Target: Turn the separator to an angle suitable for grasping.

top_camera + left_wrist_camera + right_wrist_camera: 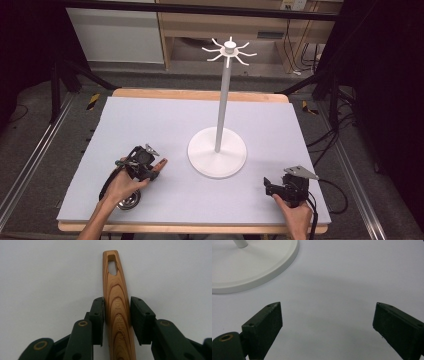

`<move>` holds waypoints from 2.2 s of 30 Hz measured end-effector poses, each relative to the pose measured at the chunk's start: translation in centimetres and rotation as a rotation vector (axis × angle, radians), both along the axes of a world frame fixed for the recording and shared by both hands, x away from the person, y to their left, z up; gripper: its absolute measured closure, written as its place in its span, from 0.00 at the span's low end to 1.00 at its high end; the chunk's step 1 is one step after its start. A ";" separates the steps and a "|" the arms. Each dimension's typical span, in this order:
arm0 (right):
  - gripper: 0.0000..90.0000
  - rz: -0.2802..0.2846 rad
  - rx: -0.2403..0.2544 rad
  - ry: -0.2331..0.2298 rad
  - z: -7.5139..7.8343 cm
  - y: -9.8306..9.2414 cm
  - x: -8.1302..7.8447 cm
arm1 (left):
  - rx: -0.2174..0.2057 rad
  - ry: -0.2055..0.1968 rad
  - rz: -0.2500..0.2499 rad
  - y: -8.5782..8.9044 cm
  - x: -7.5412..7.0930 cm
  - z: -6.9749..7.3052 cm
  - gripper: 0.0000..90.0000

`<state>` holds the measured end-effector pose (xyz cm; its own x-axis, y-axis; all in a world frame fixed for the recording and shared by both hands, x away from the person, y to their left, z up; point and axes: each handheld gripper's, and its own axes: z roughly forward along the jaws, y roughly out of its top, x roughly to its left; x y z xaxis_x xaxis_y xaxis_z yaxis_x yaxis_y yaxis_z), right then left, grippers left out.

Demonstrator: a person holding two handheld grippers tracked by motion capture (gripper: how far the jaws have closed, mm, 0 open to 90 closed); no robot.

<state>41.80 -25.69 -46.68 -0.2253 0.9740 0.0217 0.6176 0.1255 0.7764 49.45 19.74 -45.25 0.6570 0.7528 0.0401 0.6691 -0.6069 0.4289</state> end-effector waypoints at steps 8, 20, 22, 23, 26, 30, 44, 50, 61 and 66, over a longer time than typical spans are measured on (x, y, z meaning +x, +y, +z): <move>0.10 0.004 0.005 0.008 0.0 0.1 0.1 | 0.010 0.029 0.026 -0.2 0.3 0.1 0.70; 0.10 0.006 0.011 0.022 -0.1 0.1 0.2 | -0.006 0.035 0.058 -0.2 0.4 0.1 0.74; 0.10 0.007 0.010 0.026 -0.2 0.1 0.2 | -0.004 0.040 0.057 -0.2 0.5 0.1 0.74; 0.10 0.010 0.004 0.024 -0.2 0.1 0.2 | -0.005 0.043 0.058 -0.2 0.5 0.1 0.74; 0.10 0.011 0.005 0.023 -0.2 0.1 0.2 | -0.010 0.047 0.056 -0.1 0.6 0.2 0.74; 0.10 0.012 0.005 0.027 -0.2 0.1 0.3 | -0.026 0.050 0.058 0.1 0.7 0.2 0.74; 0.10 0.005 0.016 0.024 -0.1 -0.1 0.2 | -0.154 -0.063 0.086 2.3 -0.8 2.4 0.75; 0.10 0.005 0.013 0.020 -0.1 0.0 0.2 | -0.186 -0.105 0.086 2.9 -1.7 3.6 0.75; 0.10 -0.004 0.023 0.011 0.0 -0.3 0.1 | -0.294 -0.247 0.100 3.5 -3.1 5.9 0.75; 0.10 -0.013 0.030 0.019 0.0 -0.3 0.1 | -0.358 -0.333 0.113 4.0 -3.9 7.0 0.75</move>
<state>41.93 -26.01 -46.71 -0.2117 0.9758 0.0548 0.6334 0.0943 0.7681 45.54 23.74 -38.25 0.5662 0.8233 -0.0401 0.5131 -0.3140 0.7988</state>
